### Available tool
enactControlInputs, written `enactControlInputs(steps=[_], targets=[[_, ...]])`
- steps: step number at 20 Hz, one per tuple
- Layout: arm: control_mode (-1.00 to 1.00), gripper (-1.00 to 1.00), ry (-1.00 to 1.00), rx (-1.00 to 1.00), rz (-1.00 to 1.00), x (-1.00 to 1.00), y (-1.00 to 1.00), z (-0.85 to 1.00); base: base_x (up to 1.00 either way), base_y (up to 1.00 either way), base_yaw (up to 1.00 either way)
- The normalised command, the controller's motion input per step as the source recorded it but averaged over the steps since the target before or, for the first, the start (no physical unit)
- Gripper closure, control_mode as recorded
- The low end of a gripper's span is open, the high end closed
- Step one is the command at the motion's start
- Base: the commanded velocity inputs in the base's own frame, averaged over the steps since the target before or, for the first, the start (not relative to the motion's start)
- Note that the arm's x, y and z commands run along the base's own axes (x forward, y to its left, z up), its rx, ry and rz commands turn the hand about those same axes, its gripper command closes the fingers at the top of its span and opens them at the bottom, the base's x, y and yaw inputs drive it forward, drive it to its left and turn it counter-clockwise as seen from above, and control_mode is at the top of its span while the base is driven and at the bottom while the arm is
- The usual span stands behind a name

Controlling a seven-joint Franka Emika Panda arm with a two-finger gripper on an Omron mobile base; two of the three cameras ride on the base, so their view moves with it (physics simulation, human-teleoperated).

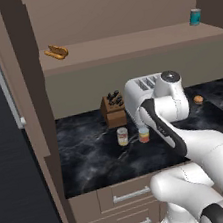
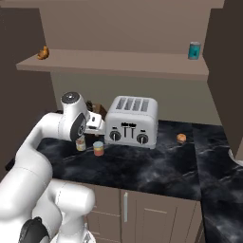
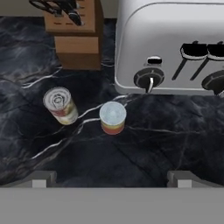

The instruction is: Pick the cans from the counter and place them in their designated side in the cabinet.

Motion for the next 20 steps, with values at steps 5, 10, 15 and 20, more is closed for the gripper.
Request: enactControlInputs(steps=[5, 10, 15, 20], targets=[[-1.0, -1.0, 0.0, 0.0, 0.0, 0.06, 0.03, -0.13, 0.0, 0.0, 0.0], [-1.0, -1.0, 0.0, 0.0, 0.0, 0.06, 0.01, -0.15, 0.0, 0.0, 0.0], [-1.0, -1.0, -0.01, 0.0, 0.0, 0.03, 0.0, -0.15, 0.0, 0.0, 0.0], [-1.0, -1.0, -0.01, 0.0, 0.0, 0.03, 0.0, -0.16, 0.0, 0.0, 0.0]])
